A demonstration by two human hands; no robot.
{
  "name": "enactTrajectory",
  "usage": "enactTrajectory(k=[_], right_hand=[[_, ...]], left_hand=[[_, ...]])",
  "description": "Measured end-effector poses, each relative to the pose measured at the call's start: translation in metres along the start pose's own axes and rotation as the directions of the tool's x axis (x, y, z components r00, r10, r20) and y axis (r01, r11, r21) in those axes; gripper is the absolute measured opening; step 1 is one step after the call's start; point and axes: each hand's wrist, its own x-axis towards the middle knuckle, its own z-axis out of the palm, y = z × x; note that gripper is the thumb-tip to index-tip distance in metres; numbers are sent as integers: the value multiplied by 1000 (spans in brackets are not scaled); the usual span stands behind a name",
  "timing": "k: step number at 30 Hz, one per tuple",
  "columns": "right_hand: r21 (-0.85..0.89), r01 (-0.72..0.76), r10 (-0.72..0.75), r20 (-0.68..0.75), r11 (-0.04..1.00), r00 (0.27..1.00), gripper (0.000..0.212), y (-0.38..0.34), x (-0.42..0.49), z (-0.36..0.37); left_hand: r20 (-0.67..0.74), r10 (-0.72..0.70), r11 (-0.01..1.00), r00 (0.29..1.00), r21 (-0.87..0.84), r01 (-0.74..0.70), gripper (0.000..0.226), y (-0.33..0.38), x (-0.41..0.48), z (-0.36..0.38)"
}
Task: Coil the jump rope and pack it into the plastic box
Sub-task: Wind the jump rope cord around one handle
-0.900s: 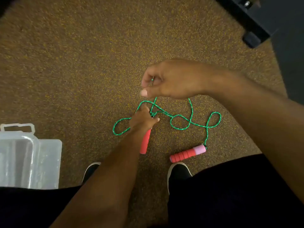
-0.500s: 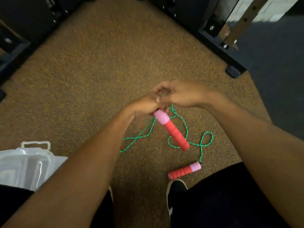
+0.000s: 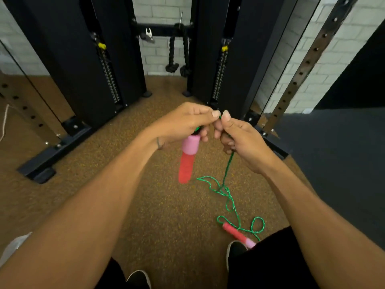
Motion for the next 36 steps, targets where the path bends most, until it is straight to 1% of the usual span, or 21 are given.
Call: enactTrajectory(k=[3, 7, 9, 11, 13, 15, 17, 20, 22, 23, 24, 25, 26, 27, 28, 29, 30, 31, 33, 34, 36], right_hand=[[80, 78, -80, 27, 994, 996, 37, -12, -9, 1], [111, 96, -101, 37, 989, 994, 39, -17, -15, -10], [143, 75, -86, 75, 987, 993, 39, -28, -18, -20], [238, 38, -64, 106, 971, 992, 38, -48, -20, -34], [316, 56, -97, 115, 947, 989, 37, -75, -18, -48], [300, 106, -142, 103, 948, 985, 36, -109, -16, -53], [259, 139, -168, 91, 956, 982, 37, -143, -17, -52], [210, 181, -202, 79, 961, 976, 40, -184, -25, -49], [134, 173, -187, 107, 976, 976, 39, -196, -32, -44], [72, 158, -166, 125, 985, 978, 38, -198, -34, -39], [-5, 140, -138, 135, 990, 981, 37, -196, -35, -33], [-84, 117, -105, 136, 990, 985, 36, -193, -35, -26], [-151, 90, -70, 129, 984, 989, 35, -187, -34, -19], [-203, 64, -40, 120, 977, 992, 35, -180, -33, -13], [-241, 45, -19, 109, 970, 994, 34, -174, -31, -9], [-261, 28, -2, 98, 965, 995, 33, -169, -30, -8], [-256, 6, 18, 92, 967, 996, 33, -166, -30, -10], [-224, -23, 47, 103, 974, 994, 33, -166, -31, -16], [-85, -96, 108, 150, 992, 983, 34, -169, -40, -35], [3, -127, 125, 164, 992, 979, 33, -171, -46, -44], [115, -155, 131, 191, 981, 973, 30, -172, -61, -56]], left_hand=[[-53, 25, 996, 998, -83, -30, 32, 16, -8, 10], [-184, -31, 983, 982, -184, -3, 37, 32, -16, 19], [-259, -33, 989, 965, -146, -6, 41, 36, -22, 17], [-315, 15, 996, 949, -77, -42, 40, 34, -27, 9], [-349, 71, 994, 934, -53, -95, 39, 30, -33, -3], [-380, 99, 993, 920, -15, -113, 38, 14, -39, -15], [-439, 54, 998, 897, 56, -32, 36, -12, -46, -29], [-555, -58, 970, 830, 164, 177, 30, -47, -49, -44], [-546, -99, 874, 832, 353, 335, 24, -45, -44, -42], [-518, -102, 834, 849, 421, 357, 18, -33, -41, -36], [-468, -86, 853, 880, 421, 308, 25, -17, -37, -28], [-402, -29, 919, 915, 349, 183, 40, 2, -35, -19], [-342, 46, 977, 939, 212, 29, 50, 26, -35, -9], [-300, 124, 992, 946, 61, -111, 51, 47, -35, -1], [-271, 190, 976, 944, -51, -211, 45, 67, -35, 5], [-249, 242, 960, 938, -79, -269, 34, 81, -34, 10], [-243, 283, 953, 928, -32, -300, 23, 93, -34, 11], [-270, 315, 949, 910, 53, -312, 22, 100, -32, 8], [-356, 386, 917, 851, 249, -311, 28, 96, -31, -10], [-411, 389, 911, 825, 307, -277, 29, 85, -29, -23], [-528, 300, 944, 794, 284, -168, 31, 50, -26, -51]])
